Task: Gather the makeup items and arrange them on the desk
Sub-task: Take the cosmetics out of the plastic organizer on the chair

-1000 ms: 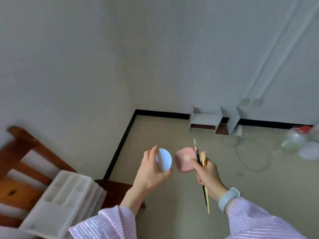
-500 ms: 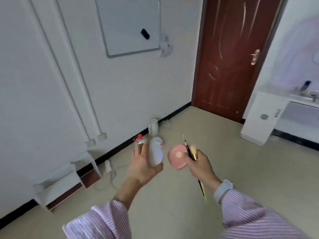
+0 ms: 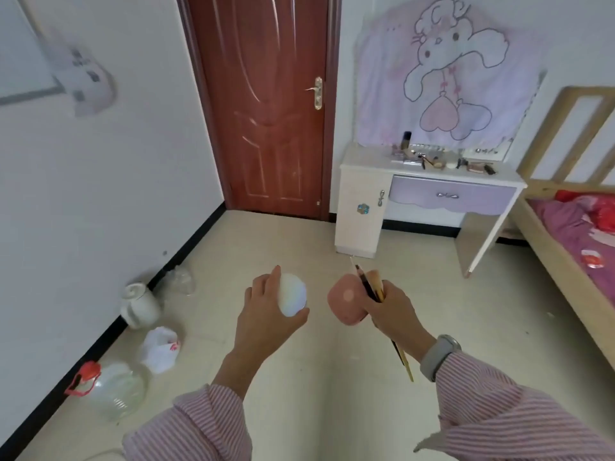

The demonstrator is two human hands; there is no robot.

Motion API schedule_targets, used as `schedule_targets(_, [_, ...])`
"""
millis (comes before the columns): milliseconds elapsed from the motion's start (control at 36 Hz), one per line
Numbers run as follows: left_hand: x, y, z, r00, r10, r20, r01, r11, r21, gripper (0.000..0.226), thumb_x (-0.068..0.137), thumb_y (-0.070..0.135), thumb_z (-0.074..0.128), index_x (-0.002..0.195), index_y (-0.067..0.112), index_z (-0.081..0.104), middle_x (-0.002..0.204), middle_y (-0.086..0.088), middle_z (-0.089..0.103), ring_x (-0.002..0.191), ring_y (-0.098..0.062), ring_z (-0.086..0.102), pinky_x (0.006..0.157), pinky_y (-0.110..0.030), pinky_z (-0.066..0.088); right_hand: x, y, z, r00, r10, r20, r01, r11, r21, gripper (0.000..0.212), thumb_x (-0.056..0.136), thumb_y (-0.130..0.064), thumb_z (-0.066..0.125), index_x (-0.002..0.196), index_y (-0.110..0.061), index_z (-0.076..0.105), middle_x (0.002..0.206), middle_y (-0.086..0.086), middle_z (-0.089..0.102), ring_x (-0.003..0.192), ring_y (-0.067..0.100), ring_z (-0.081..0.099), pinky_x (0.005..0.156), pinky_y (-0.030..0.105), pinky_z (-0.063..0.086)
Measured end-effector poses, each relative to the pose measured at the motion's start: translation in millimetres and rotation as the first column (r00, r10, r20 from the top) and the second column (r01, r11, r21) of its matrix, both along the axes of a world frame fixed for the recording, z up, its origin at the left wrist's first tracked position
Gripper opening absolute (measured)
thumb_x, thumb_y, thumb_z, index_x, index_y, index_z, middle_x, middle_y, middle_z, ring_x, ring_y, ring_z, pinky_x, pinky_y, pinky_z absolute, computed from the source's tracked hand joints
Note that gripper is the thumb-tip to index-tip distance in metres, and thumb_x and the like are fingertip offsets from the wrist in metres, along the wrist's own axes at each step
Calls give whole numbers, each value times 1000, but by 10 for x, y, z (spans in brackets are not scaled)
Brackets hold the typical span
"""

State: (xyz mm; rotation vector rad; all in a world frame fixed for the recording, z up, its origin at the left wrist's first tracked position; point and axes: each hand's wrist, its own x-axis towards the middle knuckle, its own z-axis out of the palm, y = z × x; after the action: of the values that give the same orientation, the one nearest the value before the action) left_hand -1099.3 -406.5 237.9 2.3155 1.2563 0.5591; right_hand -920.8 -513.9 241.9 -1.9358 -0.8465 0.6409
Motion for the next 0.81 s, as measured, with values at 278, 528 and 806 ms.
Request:
schedule_targets(278, [2108,1158,-246,973,-232,-13,231,972,-50,89,76,48,66,146,25,16,141,5,27,126,-16,30,91,-31,40,1761,795,-130,972,-227,59,224,973,54,30,81,-33,67,70,-13,48,62,-4,48,53,9,41,45,8,35])
schedule_targets(528, [4060,2471,-262,969,-247,-29,246,968,-51,90,76,48,67,146,24,16,141,6,27,126,-15,31,91,-29,39,3708,2052,-171,953,-299,40,293,950,109,29,83,-28,66,65,-20,45,60,-4,47,53,8,41,48,8,37])
schedule_targets(806, [5373,3846,-376,979,-199,-52,194,977,-93,90,75,48,67,146,22,19,140,2,30,124,-18,35,96,-35,41,5146,3393,-396,966,-257,-25,258,965,55,32,85,-24,64,64,-15,42,58,-4,42,50,8,36,43,6,32])
